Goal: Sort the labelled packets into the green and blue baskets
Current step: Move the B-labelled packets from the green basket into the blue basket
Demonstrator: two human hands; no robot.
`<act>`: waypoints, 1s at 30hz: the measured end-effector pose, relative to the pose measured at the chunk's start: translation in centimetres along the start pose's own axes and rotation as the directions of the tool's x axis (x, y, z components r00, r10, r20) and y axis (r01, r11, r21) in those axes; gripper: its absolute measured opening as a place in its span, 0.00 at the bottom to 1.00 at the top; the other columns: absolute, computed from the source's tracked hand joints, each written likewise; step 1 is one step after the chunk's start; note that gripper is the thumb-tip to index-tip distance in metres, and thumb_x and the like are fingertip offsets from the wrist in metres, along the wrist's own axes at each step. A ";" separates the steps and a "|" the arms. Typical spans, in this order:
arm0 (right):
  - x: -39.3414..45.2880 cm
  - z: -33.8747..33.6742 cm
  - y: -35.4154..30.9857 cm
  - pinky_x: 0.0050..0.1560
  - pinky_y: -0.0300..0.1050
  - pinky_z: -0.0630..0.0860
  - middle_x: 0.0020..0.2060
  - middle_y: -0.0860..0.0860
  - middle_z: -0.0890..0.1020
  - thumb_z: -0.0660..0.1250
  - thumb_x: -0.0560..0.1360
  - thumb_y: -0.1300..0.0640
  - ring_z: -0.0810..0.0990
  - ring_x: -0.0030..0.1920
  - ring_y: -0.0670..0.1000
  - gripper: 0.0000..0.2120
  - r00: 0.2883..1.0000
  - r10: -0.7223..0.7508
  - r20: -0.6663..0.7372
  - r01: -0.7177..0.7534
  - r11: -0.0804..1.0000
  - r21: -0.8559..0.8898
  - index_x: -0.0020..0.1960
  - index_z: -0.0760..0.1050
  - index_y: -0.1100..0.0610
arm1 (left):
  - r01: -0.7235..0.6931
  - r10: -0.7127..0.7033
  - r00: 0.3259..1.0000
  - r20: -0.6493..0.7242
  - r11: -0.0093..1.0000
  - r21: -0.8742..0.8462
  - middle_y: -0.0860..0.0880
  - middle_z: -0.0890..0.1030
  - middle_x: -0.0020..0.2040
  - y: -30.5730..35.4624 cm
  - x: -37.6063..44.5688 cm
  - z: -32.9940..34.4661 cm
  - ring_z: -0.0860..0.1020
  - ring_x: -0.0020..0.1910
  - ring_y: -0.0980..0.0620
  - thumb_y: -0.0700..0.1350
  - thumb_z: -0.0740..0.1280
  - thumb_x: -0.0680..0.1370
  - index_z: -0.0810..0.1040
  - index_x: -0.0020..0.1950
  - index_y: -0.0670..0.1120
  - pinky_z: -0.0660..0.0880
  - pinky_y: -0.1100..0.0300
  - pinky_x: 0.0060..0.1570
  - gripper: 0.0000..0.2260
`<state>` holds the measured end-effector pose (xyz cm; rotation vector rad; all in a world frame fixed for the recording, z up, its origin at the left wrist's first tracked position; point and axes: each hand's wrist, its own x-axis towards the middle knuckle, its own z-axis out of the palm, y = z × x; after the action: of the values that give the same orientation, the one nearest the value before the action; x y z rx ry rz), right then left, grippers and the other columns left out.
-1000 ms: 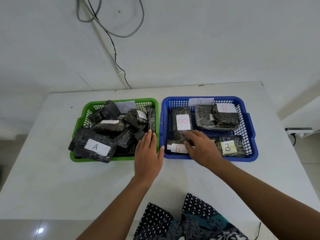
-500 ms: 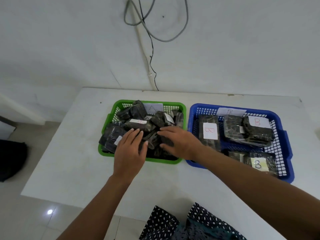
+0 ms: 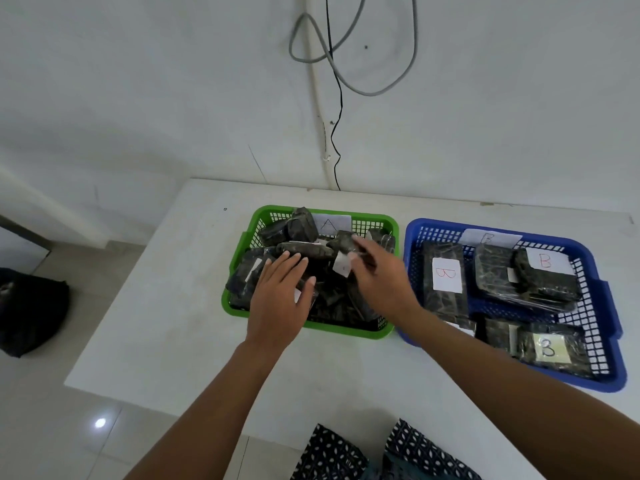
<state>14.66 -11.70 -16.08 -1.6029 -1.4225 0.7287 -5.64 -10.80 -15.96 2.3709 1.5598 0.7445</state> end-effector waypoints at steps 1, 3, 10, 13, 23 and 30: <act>0.4 -0.5 -0.2 0.46 0.42 0.80 0.50 0.47 0.84 0.64 0.82 0.52 0.82 0.45 0.43 0.16 0.995 0.092 -0.040 -0.087 0.990 0.114 0.69 0.75 0.53 | 0.024 -0.024 1.000 -0.006 0.999 -0.032 0.45 0.77 0.69 0.4 0.5 0.0 0.70 0.73 0.48 0.47 0.67 0.81 0.77 0.69 0.42 0.65 0.46 0.74 0.18; 1.0 -1.6 -0.4 0.52 0.46 0.82 0.51 0.49 0.85 0.64 0.82 0.55 0.84 0.51 0.47 0.14 0.961 0.272 -0.049 -0.225 0.874 0.430 0.66 0.77 0.56 | 0.091 -0.092 0.996 -0.001 0.987 -0.133 0.48 0.77 0.68 1.3 1.5 -0.1 0.71 0.72 0.51 0.50 0.66 0.81 0.77 0.70 0.44 0.68 0.49 0.72 0.19; 1.1 -4.9 -0.4 0.48 0.48 0.83 0.48 0.58 0.87 0.65 0.82 0.57 0.86 0.53 0.56 0.08 0.845 0.534 0.041 -0.336 0.468 0.818 0.56 0.80 0.58 | 0.488 -0.370 0.870 0.326 0.552 -0.676 0.57 0.85 0.53 4.8 4.3 0.4 0.82 0.54 0.60 0.54 0.70 0.78 0.80 0.66 0.51 0.79 0.66 0.52 0.17; 0.5 -6.0 0.2 0.49 0.50 0.83 0.49 0.59 0.86 0.65 0.82 0.57 0.86 0.52 0.56 0.08 0.831 0.556 0.027 -0.333 0.457 0.825 0.58 0.79 0.58 | 0.565 -0.346 0.814 0.466 0.288 -0.773 0.52 0.87 0.48 6.4 5.0 1.2 0.84 0.52 0.53 0.46 0.73 0.77 0.84 0.58 0.50 0.82 0.59 0.47 0.10; -5.9 -15.1 6.8 0.51 0.51 0.83 0.54 0.62 0.84 0.76 0.71 0.59 0.85 0.55 0.60 0.19 0.809 0.576 0.115 -0.447 0.477 0.756 0.61 0.79 0.56 | 0.674 -0.139 0.733 0.666 0.280 -0.683 0.48 0.87 0.48 13.0 4.3 6.7 0.85 0.50 0.51 0.41 0.74 0.76 0.86 0.52 0.49 0.82 0.59 0.46 0.06; -10.8 -20.7 11.0 0.46 0.46 0.83 0.51 0.59 0.86 0.74 0.74 0.61 0.86 0.53 0.58 0.15 0.730 0.684 -0.015 -0.486 0.534 0.692 0.58 0.77 0.59 | 0.274 -0.122 0.933 0.339 0.851 -0.448 0.56 0.81 0.60 15.7 3.8 11.2 0.78 0.57 0.63 0.48 0.71 0.78 0.82 0.61 0.52 0.75 0.64 0.60 0.12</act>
<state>35.70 -26.57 -17.25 -1.5060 -0.2658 1.1719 13.85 -12.81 -17.50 1.8160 1.2778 0.6089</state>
